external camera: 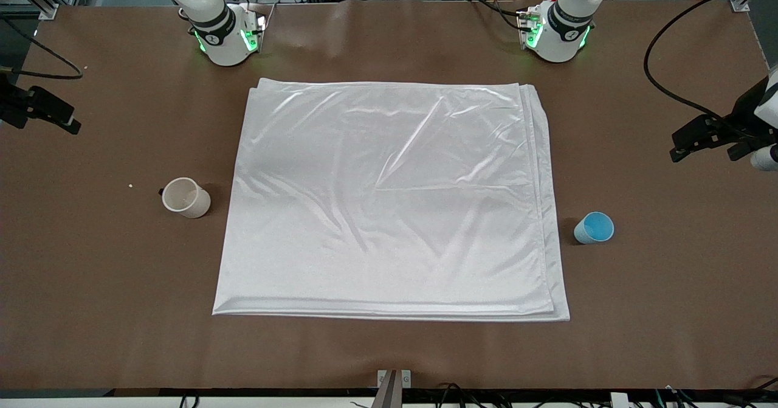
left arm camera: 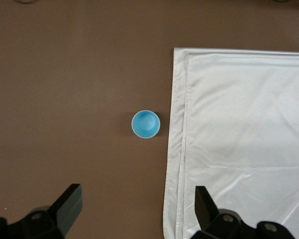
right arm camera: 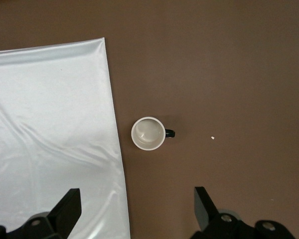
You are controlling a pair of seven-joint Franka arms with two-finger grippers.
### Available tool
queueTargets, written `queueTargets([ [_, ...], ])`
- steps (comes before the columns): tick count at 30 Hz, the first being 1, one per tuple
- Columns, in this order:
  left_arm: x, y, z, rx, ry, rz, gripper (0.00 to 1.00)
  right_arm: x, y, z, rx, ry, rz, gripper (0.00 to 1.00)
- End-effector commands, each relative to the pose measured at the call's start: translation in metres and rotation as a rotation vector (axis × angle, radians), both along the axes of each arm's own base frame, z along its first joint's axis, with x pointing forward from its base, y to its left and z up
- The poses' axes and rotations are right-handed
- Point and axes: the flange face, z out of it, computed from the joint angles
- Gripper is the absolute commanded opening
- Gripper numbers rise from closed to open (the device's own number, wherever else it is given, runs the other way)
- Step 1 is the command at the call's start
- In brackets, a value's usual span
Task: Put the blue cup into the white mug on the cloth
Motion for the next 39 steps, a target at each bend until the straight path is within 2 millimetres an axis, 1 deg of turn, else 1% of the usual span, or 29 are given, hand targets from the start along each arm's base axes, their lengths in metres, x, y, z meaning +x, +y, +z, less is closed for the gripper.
queueTargets([
  [1,-0.001,0.003,0.001,0.028,-0.009,-0.001,1.0,-0.001,0.0,0.001,-0.015,-0.006,-0.011,1.0],
  [13,-0.001,0.004,-0.001,0.025,-0.004,0.0,1.0,-0.001,0.002,-0.001,-0.011,-0.003,-0.006,1.0],
  [15,0.0,0.006,-0.006,0.025,0.008,0.002,1.0,-0.001,0.002,-0.002,-0.012,-0.003,0.0,1.0],
  [17,0.006,0.008,-0.019,0.026,0.034,0.001,1.0,0.001,0.002,-0.003,-0.012,-0.009,0.009,1.0],
  [18,0.007,0.008,-0.023,0.027,0.041,-0.006,1.0,0.001,0.002,-0.004,-0.012,-0.009,0.014,1.0],
  [21,0.009,0.007,-0.027,0.025,0.047,-0.016,1.0,0.001,0.002,-0.006,-0.012,-0.006,0.017,1.0],
  [24,0.016,0.011,-0.045,0.024,0.073,-0.01,1.0,0.002,0.003,-0.011,-0.012,-0.006,0.02,1.0],
  [30,0.04,0.044,-0.093,0.015,0.116,0.037,1.0,0.005,0.003,-0.026,-0.015,-0.014,0.094,1.0],
  [31,0.042,0.046,-0.1,0.014,0.126,0.04,1.0,0.006,0.003,-0.029,-0.016,-0.014,0.106,1.0],
  [36,0.047,0.045,-0.124,0.027,0.119,0.034,1.0,0.007,0.001,-0.046,-0.017,-0.003,0.205,1.0],
  [39,0.047,0.043,-0.147,0.071,0.101,0.011,1.0,0.009,-0.001,-0.056,-0.02,-0.005,0.271,1.0],
])
